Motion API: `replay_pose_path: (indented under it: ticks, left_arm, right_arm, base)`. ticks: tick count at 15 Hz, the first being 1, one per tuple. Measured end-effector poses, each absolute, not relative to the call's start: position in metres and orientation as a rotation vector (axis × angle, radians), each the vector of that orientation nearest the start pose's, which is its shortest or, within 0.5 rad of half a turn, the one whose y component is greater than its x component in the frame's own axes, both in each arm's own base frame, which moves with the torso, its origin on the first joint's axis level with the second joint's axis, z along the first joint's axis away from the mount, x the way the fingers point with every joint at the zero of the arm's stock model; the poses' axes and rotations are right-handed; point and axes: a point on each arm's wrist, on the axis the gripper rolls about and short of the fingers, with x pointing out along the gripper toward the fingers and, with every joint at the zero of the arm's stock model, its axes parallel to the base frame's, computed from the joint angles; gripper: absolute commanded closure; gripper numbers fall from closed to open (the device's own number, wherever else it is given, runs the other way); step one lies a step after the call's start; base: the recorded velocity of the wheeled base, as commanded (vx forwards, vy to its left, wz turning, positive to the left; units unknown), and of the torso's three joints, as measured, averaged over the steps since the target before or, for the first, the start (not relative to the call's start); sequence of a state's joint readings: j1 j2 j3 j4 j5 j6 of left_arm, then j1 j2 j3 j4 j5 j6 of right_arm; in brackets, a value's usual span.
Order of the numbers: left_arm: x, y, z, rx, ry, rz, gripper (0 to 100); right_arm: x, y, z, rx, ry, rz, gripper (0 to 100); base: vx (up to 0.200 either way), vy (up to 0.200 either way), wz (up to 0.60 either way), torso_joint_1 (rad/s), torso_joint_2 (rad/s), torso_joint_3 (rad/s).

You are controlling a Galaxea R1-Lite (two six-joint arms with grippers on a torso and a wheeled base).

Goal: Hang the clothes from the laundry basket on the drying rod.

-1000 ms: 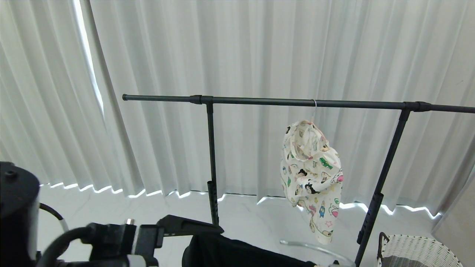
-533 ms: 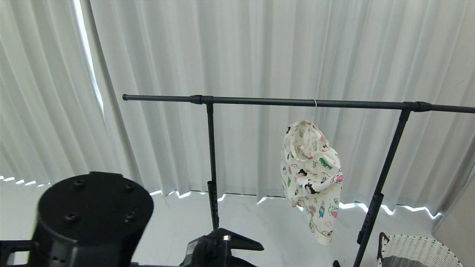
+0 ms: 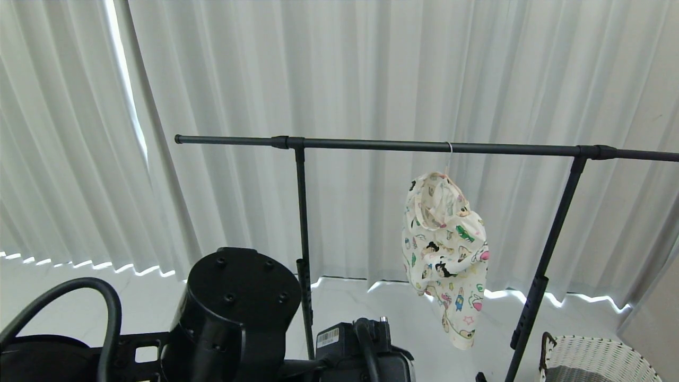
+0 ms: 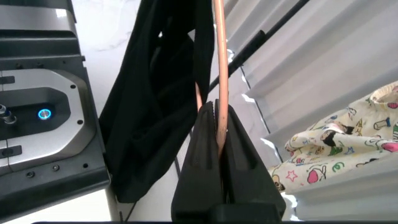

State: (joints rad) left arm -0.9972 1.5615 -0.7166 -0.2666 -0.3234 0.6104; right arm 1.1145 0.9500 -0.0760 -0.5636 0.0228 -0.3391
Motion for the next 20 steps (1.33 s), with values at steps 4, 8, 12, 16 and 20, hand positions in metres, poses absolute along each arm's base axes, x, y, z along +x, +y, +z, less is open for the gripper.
replay_pose_path:
  ticks: [4,8,12,16,20]
  left_arm:
    - [0.134,-0.213,0.157,0.722,0.215,-1.420,100]
    - [0.135,-0.213,0.154,0.721,0.213,-1.414,100]
    - [0.136,-0.213,0.153,0.728,0.217,-1.393,100]
    - [0.137,-0.212,0.149,0.770,0.238,-1.311,100]
    - [0.138,-0.213,0.150,0.763,0.217,-1.300,100]
  right_arm:
    - [0.041,0.084,0.130,-0.458,0.070,1.169,100]
    - [0.041,0.084,0.130,-0.458,0.069,1.170,100]
    - [0.041,0.084,0.130,-0.458,0.068,1.170,100]
    - [0.041,0.085,0.131,-0.453,0.059,1.169,100]
    - [0.041,0.084,0.131,-0.456,0.065,1.165,100]
  base:
    - [0.000,0.000,0.00,0.000,0.00,0.000]
    - [0.000,0.000,0.00,0.000,0.00,0.000]
    - [0.000,0.000,0.00,0.000,0.00,0.000]
    - [0.000,0.000,0.00,0.000,0.00,0.000]
    - [0.000,0.000,0.00,0.000,0.00,0.000]
